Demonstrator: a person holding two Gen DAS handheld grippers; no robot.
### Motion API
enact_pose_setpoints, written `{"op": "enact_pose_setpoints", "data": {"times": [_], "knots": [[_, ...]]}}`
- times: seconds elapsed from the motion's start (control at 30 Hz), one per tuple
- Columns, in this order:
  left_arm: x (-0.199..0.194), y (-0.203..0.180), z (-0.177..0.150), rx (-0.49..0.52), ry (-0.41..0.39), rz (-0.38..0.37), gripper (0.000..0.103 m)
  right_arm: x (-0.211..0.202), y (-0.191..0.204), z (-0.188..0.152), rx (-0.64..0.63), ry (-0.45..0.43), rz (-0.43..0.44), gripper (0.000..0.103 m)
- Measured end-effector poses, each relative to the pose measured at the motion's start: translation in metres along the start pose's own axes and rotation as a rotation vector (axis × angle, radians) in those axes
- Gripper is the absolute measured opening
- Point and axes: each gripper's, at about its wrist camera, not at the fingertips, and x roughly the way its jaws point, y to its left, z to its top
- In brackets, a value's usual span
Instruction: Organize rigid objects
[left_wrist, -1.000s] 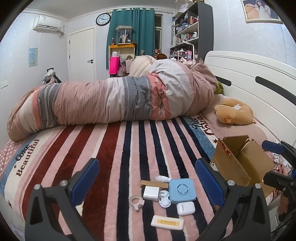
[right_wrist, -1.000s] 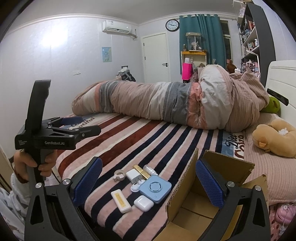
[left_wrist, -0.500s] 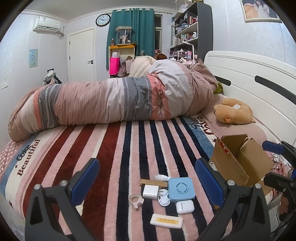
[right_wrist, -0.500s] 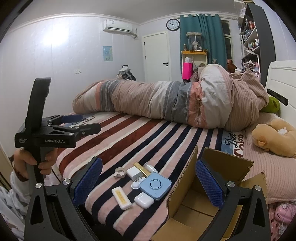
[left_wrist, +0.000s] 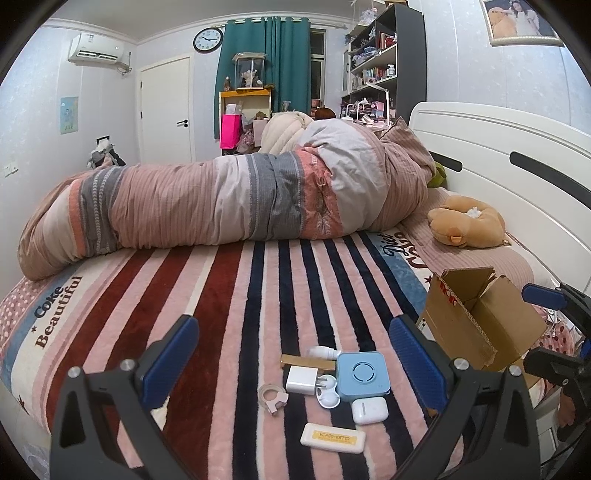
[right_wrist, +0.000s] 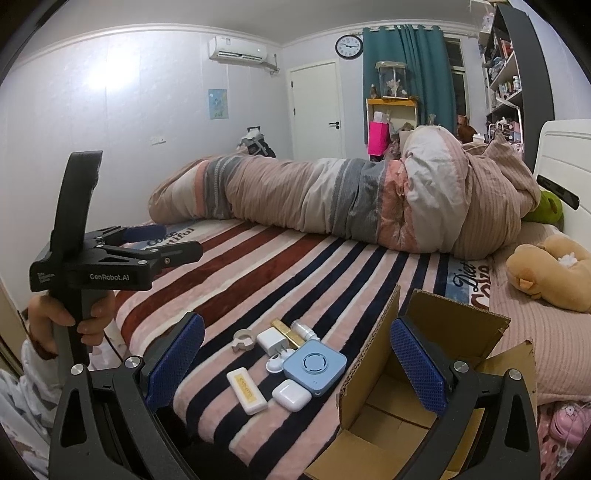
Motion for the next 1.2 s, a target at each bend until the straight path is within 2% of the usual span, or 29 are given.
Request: {"op": "enact_pose_setpoints", "data": {"times": [0.33,0.4,0.43,0.53,0.6,0.67,0.77,0.9,1.03,1.2], "knots": [[0.004,0.014,-0.003,-0.02,-0.012,-0.037,0.103,0.009,0.012,0.006,-0.041,0.016,-0.043,0.099],[0.006,0.024,-0.004,-0.024,-0.015,-0.035,0.103,0.016,0.024,0.013,-0.082,0.017,-0.06,0.085],[0.007,0.029,-0.005,-0.022,-0.017,-0.031,0.103,0.02,0.03,0.016,-0.097,0.017,-0.056,0.083],[0.016,0.048,-0.01,-0.004,-0.014,0.021,0.103,0.044,0.052,0.022,-0.136,0.055,0.028,0.064],[0.025,0.062,-0.017,0.011,0.003,0.059,0.103,0.066,0.065,0.021,-0.155,0.111,0.088,0.046],[0.041,0.077,-0.028,0.019,0.041,0.088,0.103,0.097,0.077,0.011,-0.16,0.203,0.166,0.04],[0.068,0.097,-0.051,0.034,0.109,0.09,0.103,0.137,0.084,-0.016,-0.147,0.334,0.219,0.04],[0.105,0.107,-0.085,0.055,0.204,0.019,0.102,0.186,0.079,-0.062,-0.148,0.504,0.215,0.04],[0.135,0.102,-0.108,0.064,0.27,-0.038,0.102,0.214,0.061,-0.092,-0.163,0.59,0.146,0.04],[0.155,0.1,-0.119,0.068,0.279,-0.061,0.102,0.231,0.056,-0.106,-0.169,0.65,0.244,0.043]]}}
